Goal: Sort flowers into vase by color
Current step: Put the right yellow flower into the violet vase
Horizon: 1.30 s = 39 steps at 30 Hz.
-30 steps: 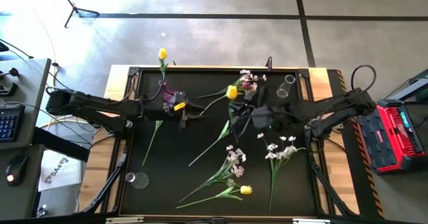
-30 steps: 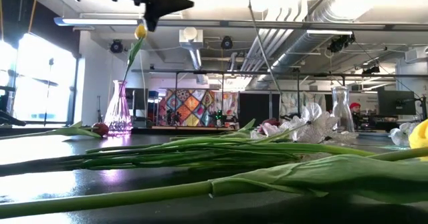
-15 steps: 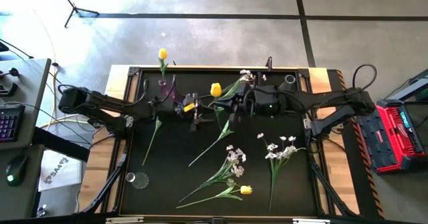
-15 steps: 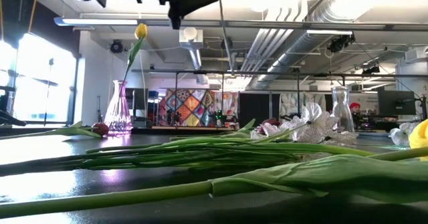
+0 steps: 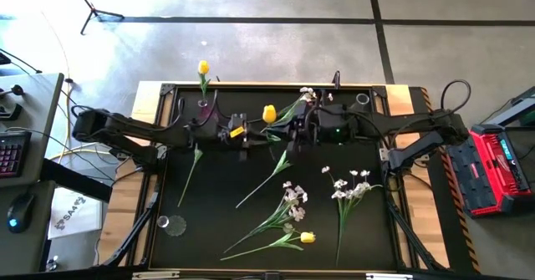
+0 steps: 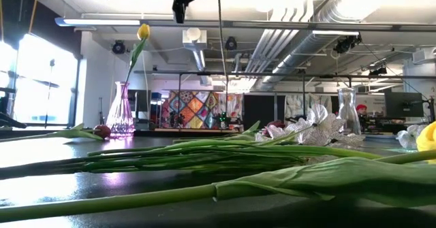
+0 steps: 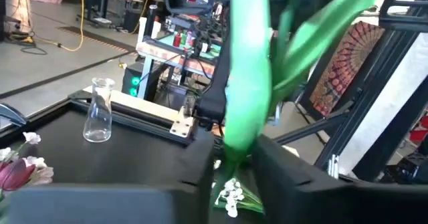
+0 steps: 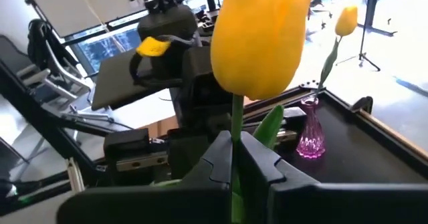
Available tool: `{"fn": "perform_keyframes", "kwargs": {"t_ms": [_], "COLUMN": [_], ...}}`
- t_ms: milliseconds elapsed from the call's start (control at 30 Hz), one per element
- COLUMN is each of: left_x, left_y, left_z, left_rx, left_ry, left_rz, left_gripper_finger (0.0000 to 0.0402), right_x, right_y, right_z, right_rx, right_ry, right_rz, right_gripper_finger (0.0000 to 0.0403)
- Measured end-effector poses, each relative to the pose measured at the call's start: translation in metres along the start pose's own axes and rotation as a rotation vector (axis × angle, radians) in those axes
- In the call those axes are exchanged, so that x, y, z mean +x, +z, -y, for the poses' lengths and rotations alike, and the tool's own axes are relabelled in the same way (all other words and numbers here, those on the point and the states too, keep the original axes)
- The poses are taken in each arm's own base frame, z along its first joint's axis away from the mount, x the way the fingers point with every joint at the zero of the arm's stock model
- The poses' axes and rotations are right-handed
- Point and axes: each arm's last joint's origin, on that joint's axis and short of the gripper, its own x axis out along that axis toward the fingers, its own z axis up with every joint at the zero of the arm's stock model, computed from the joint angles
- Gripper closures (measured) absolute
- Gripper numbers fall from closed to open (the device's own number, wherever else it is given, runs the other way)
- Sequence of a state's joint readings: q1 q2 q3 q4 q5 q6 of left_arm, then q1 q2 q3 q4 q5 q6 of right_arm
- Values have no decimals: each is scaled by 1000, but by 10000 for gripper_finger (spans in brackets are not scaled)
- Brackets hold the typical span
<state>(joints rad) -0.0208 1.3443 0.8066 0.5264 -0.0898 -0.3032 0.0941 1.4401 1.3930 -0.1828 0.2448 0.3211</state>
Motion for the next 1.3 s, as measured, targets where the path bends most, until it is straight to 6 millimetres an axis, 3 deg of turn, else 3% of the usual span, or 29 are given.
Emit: {"fn": "perform_keyframes", "kwargs": {"t_ms": [100,267,533,700,833,1033,1300], "left_x": [-6,-27,-93,-129,-148,-163,-155], "left_y": [5,21,46,57,64,71,67], "left_z": [1,1,-11,-19,-27,-43,-66], "left_rx": [1,13,138,229,258,282,265], "left_ry": [3,108,597,860,970,1079,1073], "left_rz": [-6,4,1,61,111,131,54], "left_gripper_finger": [389,388,397,397,397,397,397], "right_x": [-1,-16,-51,-49,-38,-25,-23], "right_y": [1,5,-5,-15,-21,-30,-32], "right_z": [2,6,24,26,24,24,24], "right_rx": [12,71,150,165,156,157,155], "right_ry": [-16,-122,-412,-452,-461,-477,-479], "right_rz": [5,10,-109,-174,-199,-227,-234], "right_gripper_finger": [383,337,320,320,320,320,320]}}
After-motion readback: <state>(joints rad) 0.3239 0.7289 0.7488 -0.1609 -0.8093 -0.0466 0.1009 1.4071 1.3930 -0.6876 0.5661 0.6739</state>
